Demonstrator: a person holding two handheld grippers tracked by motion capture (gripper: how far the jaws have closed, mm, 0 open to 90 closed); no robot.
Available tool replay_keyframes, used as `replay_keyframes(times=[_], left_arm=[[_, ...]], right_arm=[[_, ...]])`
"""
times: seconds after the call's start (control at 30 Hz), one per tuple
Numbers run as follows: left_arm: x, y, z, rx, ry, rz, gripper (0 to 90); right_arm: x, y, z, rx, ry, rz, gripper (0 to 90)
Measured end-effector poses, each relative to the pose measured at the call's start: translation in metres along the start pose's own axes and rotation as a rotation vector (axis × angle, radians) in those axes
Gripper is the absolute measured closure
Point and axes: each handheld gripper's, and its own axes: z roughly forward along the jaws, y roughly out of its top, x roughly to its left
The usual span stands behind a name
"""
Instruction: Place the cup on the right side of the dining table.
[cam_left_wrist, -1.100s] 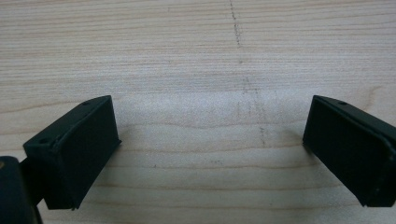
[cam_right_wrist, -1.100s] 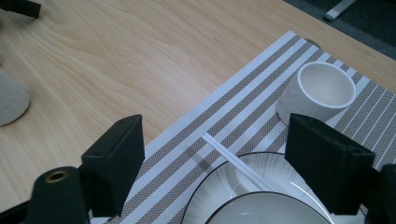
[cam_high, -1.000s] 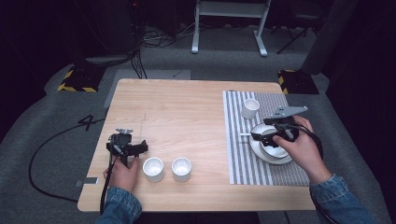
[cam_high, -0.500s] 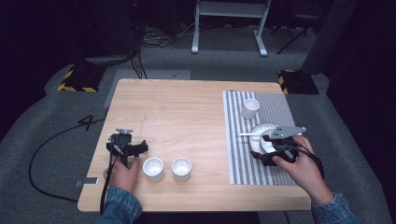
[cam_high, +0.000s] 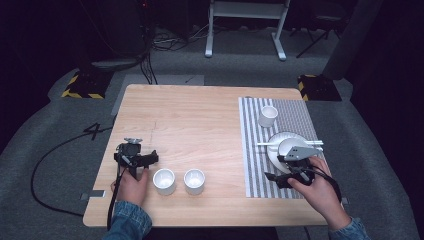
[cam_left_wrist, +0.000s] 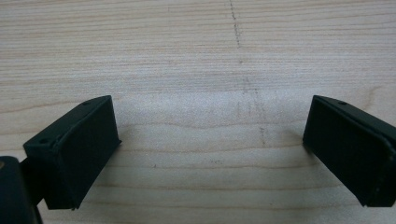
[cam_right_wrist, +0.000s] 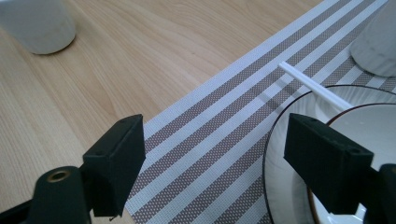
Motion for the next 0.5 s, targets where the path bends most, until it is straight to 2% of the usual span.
replay_keyframes(times=[0.3,0.5], left_arm=[[0.000,0.000,0.000,0.000,0.000,0.000,3.6],[0.000,0.000,0.000,0.000,0.002,-0.003,3.7]], right_arm=[[0.004,-0.023,0.017,0.013,0.009,0.014,20.8],[0.006,-0.034,0.025,-0.004,0.012,0.021,20.9]])
